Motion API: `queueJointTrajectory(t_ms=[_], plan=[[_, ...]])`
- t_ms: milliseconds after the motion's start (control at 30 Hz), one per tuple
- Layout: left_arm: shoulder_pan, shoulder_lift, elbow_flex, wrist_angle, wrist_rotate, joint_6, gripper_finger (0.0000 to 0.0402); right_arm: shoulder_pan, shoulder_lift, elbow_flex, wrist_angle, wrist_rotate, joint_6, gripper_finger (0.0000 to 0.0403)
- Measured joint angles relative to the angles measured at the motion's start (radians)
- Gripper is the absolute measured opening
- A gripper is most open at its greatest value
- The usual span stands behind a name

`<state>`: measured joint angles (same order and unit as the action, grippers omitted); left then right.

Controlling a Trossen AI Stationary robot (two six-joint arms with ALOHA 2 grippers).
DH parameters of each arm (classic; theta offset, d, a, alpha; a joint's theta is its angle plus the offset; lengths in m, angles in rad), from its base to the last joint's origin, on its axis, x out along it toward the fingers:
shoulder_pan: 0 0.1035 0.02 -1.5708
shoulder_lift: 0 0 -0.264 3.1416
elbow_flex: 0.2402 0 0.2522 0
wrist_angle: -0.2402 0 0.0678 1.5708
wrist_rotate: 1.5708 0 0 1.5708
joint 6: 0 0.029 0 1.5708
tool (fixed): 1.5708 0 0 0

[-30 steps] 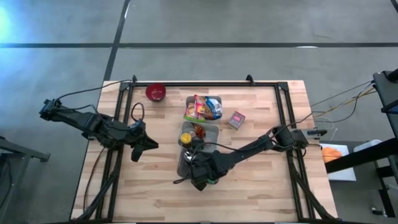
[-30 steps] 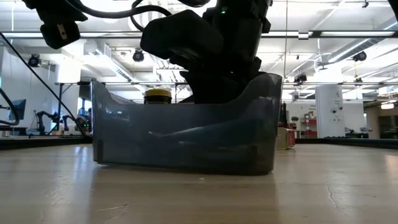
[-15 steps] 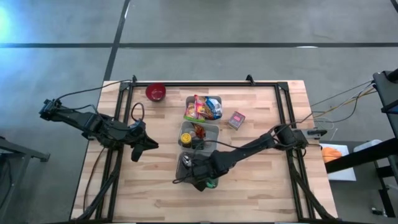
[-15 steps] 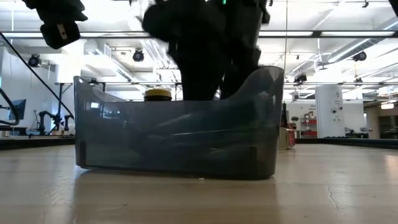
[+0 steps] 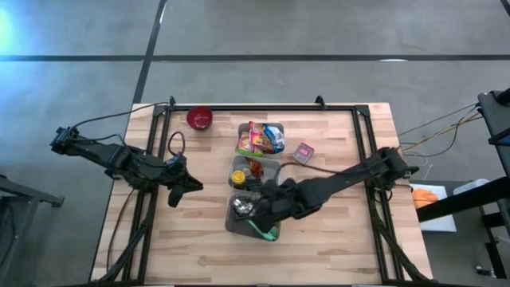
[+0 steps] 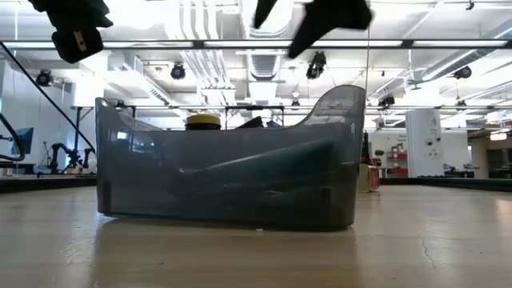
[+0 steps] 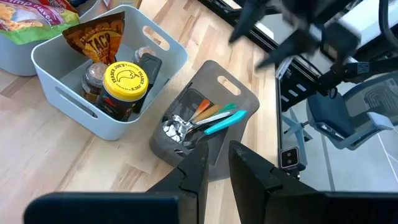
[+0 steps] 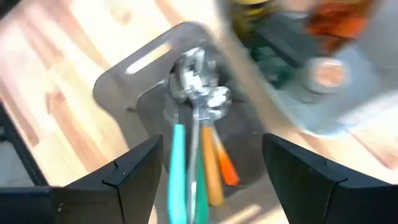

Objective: Pick & Place Food Item
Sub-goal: Put the red seasoning can into the bottom gray bin

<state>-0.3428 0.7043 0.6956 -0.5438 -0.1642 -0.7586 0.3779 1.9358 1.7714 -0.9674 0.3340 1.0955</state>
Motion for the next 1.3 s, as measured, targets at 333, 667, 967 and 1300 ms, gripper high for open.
queueJointTrajectory(t_ms=[333, 667, 967, 1300], plan=[[0.0, 0.0, 0.0, -0.001, 0.0, 0.0, 0.0067, -0.068, -0.14, -0.013, -0.443, 0.089, 0.366, 0.027], [0.0, 0.0, 0.0, -0.003, 0.0, 0.0, 0.0067, -0.121, -0.166, -0.022, -0.501, 0.089, 0.329, 0.027], [0.0, 0.0, 0.0, -0.004, -0.001, 0.033, 0.0067, -0.125, -0.159, -0.042, -0.473, 0.101, 0.258, 0.027], [0.016, -0.004, 0.0, 0.28, -0.194, 0.622, 0.0067, -0.195, -0.16, -0.053, -0.465, 0.111, 0.239, 0.027]])
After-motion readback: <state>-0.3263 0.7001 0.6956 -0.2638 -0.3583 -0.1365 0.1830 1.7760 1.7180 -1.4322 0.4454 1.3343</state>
